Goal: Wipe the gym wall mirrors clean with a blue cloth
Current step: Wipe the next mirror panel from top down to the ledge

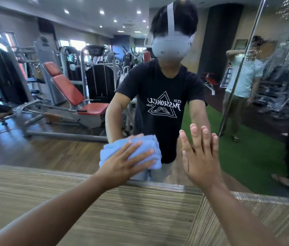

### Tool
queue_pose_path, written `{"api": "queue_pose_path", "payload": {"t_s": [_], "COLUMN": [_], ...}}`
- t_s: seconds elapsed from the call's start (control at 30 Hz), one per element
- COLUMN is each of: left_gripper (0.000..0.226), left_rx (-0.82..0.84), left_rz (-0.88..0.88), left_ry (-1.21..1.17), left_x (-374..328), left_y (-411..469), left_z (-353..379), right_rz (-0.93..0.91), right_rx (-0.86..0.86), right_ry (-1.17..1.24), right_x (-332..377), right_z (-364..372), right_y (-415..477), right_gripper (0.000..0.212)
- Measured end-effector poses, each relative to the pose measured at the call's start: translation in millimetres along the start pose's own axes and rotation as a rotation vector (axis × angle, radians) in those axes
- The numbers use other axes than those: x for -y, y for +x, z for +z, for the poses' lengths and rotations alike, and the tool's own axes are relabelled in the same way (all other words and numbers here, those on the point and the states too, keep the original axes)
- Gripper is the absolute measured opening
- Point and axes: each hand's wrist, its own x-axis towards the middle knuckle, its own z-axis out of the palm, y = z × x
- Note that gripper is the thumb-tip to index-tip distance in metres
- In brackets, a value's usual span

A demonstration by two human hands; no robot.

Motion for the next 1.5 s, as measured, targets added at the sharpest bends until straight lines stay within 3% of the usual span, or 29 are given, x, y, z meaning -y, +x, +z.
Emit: {"api": "queue_pose_path", "payload": {"t_s": [0.1,0.27,0.57,0.7,0.8,0.93,1.13,1.23,1.5], "left_gripper": [0.053,0.044,0.047,0.050,0.050,0.045,0.062,0.063,0.062], "left_rx": [0.142,0.188,0.248,0.230,0.157,-0.063,-0.440,-0.537,-0.685], "left_rz": [0.171,0.261,0.290,0.225,0.006,-0.561,-1.420,-1.754,-2.002], "left_ry": [0.012,0.000,0.074,0.093,0.107,0.035,-0.469,-0.692,-0.822], "left_x": [-23.1,-15.5,34.4,34.4,41.6,40.1,-30.2,-69.9,-66.6], "left_y": [-35.9,-51.8,-96.0,-83.1,-69.9,-62.5,-16.1,17.8,26.2], "left_z": [18.3,19.6,1.5,-7.5,-18.4,-19.9,1.6,4.0,0.9], "right_rz": [0.009,0.009,0.002,-0.006,-0.001,0.002,0.016,0.028,0.023], "right_rx": [0.003,0.006,-0.001,0.000,0.001,0.011,0.013,0.005,0.018], "right_ry": [0.015,0.020,0.011,0.022,0.024,0.015,0.012,0.009,0.026], "right_x": [-0.2,-2.0,-1.8,-2.3,-1.8,-0.9,2.4,4.9,0.4], "right_z": [-1.3,-3.2,0.5,1.6,1.2,0.1,-2.0,-2.0,-6.5], "right_y": [0.1,-0.8,-0.6,-0.8,-1.1,-2.1,-1.3,-1.8,-3.7], "right_gripper": [0.061,0.059,0.059,0.059,0.060,0.059,0.059,0.062,0.061]}}
